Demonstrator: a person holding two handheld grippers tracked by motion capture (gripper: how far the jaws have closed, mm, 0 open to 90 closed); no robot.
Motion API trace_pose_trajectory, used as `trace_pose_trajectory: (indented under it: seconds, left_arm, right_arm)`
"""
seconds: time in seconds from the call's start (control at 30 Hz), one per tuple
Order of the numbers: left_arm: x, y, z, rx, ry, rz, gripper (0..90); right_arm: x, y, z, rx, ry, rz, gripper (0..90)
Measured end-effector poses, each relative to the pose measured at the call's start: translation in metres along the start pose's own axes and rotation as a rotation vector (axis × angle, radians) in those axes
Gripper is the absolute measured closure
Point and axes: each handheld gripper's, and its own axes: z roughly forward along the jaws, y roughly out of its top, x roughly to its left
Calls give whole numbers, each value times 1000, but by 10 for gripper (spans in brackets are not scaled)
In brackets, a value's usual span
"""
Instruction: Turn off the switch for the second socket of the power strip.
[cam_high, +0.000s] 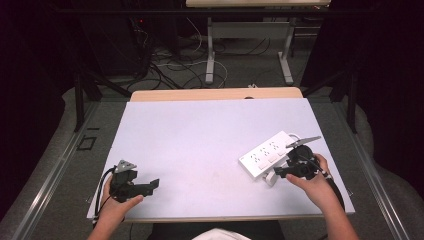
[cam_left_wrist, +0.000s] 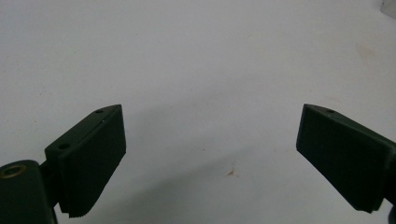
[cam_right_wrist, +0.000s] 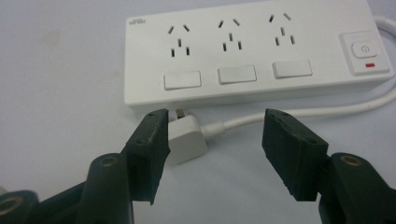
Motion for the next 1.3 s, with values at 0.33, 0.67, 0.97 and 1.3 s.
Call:
trace_pose_trajectory:
  seconds: [0.33,0.67,0.97,1.3]
  left_arm:
    - [1,-1,0,-2,1,-5,99]
    - [2,-1,0,4,-3,-11,109]
    - [3,-1,0,3,-4,-12,115]
    - [4,-2,0,6,-1,-7,120]
  right_arm:
    - [1,22,0,15,48,18,484]
    - [7,40,5,20,63,33,466]
    - [9,54,10,33,73,34,522]
    - [8,56,17,41,65,43,538]
